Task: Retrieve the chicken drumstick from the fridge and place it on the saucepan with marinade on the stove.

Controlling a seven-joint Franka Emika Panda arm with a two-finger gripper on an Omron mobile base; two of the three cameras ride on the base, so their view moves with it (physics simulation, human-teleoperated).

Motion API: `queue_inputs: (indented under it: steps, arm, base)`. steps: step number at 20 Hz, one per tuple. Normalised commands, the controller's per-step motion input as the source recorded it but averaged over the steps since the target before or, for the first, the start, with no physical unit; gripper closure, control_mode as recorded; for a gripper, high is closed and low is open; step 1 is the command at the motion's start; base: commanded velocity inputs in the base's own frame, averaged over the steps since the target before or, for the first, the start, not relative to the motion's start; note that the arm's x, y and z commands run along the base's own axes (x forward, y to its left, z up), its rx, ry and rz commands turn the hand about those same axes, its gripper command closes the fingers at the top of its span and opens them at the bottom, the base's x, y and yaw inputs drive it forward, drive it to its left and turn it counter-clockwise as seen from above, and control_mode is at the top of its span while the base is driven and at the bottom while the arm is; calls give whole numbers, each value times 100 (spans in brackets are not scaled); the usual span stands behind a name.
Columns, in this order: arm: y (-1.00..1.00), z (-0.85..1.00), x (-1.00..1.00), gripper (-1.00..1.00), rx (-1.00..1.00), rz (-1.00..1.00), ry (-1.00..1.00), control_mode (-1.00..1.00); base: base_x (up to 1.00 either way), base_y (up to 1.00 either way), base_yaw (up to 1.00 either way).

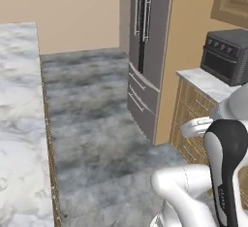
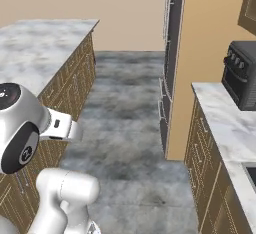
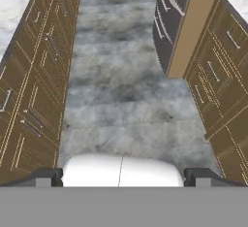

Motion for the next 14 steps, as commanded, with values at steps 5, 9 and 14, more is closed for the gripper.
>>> queue_inputs:
  steps: [5,9,14]
  arm:
    - [0,0,0,-100,0,0,0,100]
    - [0,0,0,-100,0,0,0,100]
    - [0,0,0,-100,0,0,0,100]
  base:
    - [100,0,-12]
    - [100,0,-10]
    - [100,-1,-12]
